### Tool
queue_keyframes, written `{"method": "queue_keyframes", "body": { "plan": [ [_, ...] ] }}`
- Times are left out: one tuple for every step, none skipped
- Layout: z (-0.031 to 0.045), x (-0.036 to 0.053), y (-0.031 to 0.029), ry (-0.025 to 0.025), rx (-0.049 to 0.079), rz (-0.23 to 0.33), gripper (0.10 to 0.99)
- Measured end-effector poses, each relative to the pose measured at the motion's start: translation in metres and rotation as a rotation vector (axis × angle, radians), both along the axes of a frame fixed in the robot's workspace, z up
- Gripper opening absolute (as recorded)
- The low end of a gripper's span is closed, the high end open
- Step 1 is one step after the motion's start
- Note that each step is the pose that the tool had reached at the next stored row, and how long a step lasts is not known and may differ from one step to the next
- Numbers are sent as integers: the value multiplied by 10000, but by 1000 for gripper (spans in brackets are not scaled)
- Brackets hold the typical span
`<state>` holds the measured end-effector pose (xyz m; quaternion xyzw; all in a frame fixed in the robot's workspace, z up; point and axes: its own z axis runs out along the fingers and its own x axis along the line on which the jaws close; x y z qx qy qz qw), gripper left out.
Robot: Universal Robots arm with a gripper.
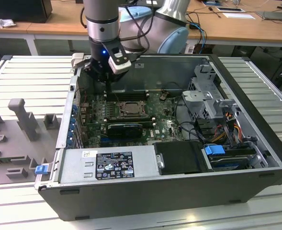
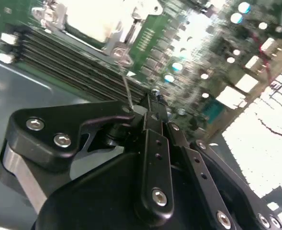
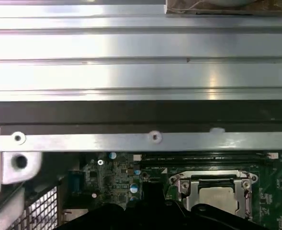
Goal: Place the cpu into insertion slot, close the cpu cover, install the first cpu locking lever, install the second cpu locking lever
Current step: 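Install the first cpu locking lever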
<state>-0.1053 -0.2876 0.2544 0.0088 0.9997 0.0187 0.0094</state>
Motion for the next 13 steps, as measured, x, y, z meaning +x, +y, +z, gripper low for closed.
{"method": "queue_keyframes", "body": {
  "plan": [
    [-3,80,11,8,0,-3,106],
    [-8,174,23,14,0,0,106],
    [-12,251,31,19,0,-1,106],
    [-18,336,36,22,-1,-3,106],
    [-23,403,36,23,0,-1,106],
    [-30,450,36,22,0,-2,106],
    [-31,453,36,23,-1,-1,106],
    [-31,453,36,23,-1,-2,106],
    [-32,453,36,23,0,-2,106],
    [-36,454,36,21,78,0,106],
    [-37,453,36,21,285,0,106],
    [-46,455,35,21,500,0,106],
    [-71,469,35,20,509,-1,106]
  ]
}}
